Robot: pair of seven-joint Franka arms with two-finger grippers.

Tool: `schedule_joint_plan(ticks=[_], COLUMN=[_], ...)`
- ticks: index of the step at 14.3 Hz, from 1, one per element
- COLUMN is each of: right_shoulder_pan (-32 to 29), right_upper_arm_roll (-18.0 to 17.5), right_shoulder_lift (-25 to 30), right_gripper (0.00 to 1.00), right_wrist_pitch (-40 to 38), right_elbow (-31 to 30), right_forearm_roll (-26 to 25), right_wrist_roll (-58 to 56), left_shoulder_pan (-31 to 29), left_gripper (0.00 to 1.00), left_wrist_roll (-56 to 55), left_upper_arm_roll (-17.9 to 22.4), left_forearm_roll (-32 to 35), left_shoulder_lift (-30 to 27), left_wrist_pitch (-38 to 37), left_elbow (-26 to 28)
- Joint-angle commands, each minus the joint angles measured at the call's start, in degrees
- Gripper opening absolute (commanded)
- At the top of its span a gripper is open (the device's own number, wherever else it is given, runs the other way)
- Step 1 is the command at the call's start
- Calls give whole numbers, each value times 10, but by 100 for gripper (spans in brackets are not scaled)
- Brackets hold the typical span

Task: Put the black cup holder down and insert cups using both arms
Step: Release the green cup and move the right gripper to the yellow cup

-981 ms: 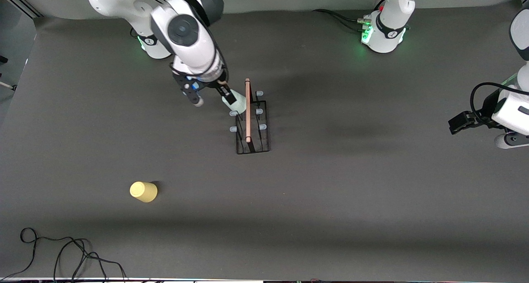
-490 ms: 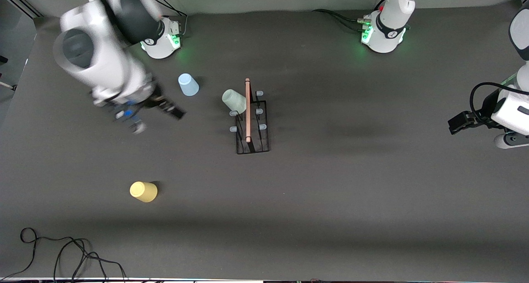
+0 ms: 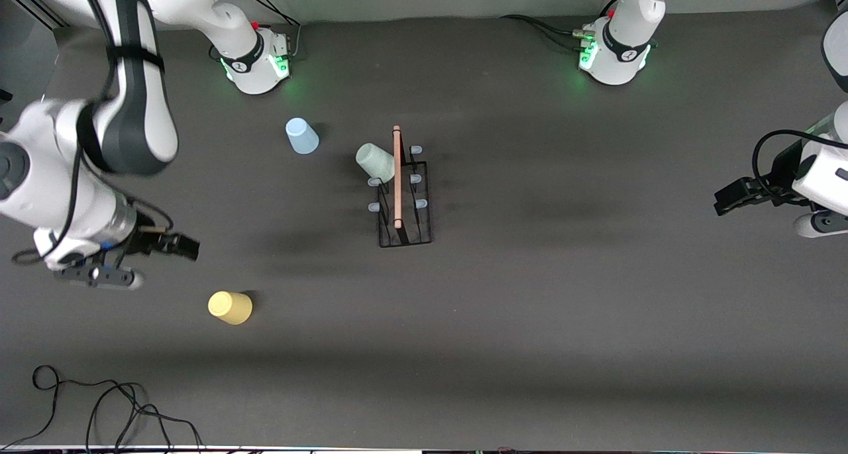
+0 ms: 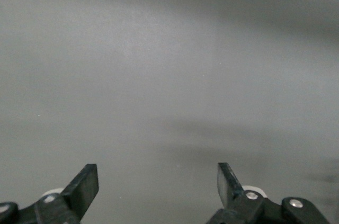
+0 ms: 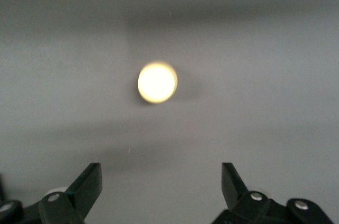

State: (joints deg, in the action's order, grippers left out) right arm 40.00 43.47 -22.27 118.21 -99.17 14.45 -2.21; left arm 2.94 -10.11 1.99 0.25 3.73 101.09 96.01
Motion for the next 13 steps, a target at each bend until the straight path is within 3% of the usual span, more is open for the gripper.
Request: schedule_joint_plan(ticks=[1,3,5,8,13], right_shoulder_pan=[-25,-32,-34,-37,-50], right_upper_arm_roll=[0,0,0,-10,-14], right_shoulder_lift=[-121,-178,-210,-246,-275], right_gripper=[100,100,100,100,100], right_wrist_pitch=[35,40,60,89,91], right_elbow=[66,96,106,103,100], right_forearm_roll=[107,174,208,251,270], right_wrist_roll=[-73,-96,-112,-142,-166], left_shoulder_pan=[7,6,3,4,6], left_gripper=[100,100,100,100,100], left_wrist_roll=[7,17,52,67,80], left_upper_arm_roll=[2,2,2,2,2], left_forearm_roll=[-7,-7,-7,5,7], left_shoulder_lift=[-12,-14,0,-2,-2], left_wrist_pitch=[-7,-34,-68,-70,-73], left_elbow=[0,-23,-51,-51,-49])
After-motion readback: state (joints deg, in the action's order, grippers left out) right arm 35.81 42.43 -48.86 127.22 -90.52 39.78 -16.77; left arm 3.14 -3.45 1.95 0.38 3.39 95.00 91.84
